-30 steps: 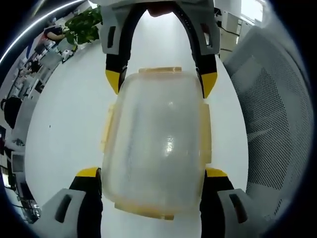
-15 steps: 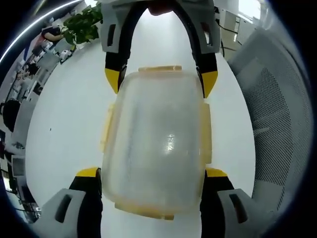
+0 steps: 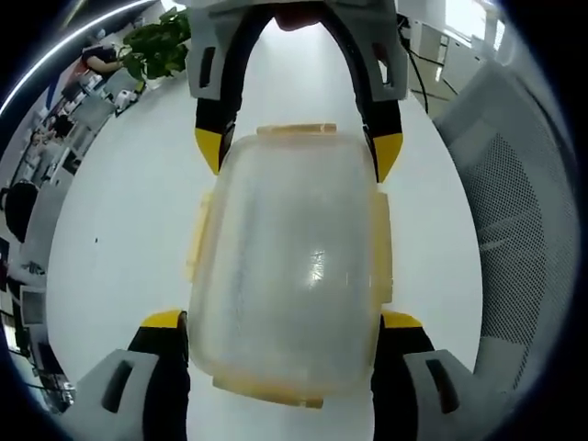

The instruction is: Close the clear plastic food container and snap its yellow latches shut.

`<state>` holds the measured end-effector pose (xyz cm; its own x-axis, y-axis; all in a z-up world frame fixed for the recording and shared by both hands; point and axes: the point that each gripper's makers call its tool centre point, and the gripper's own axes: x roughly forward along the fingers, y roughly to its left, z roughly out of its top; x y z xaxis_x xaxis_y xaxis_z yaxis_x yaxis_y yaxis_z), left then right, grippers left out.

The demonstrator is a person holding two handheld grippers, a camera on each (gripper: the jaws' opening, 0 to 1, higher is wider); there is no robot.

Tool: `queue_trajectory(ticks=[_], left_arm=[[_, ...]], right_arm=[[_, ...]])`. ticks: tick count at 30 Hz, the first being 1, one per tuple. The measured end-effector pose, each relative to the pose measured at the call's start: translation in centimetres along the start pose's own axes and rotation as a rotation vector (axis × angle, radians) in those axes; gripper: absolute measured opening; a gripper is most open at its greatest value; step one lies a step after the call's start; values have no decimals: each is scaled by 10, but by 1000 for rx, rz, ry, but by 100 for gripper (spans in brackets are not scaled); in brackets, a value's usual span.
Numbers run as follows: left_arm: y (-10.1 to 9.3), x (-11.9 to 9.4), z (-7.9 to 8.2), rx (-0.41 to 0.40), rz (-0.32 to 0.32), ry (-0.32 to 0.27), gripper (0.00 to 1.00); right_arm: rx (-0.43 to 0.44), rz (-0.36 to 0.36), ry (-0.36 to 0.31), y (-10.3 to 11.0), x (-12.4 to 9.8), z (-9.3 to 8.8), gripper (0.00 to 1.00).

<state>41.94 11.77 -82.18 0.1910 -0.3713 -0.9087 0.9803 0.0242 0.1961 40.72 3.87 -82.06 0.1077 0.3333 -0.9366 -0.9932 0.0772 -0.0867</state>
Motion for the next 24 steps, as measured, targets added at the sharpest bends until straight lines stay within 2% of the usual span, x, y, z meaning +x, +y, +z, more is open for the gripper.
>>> queue_trajectory(ticks=[24], left_arm=[[17, 4, 0, -8, 0, 0, 83]], right_arm=[[-7, 3, -1, -18, 1, -1, 79]])
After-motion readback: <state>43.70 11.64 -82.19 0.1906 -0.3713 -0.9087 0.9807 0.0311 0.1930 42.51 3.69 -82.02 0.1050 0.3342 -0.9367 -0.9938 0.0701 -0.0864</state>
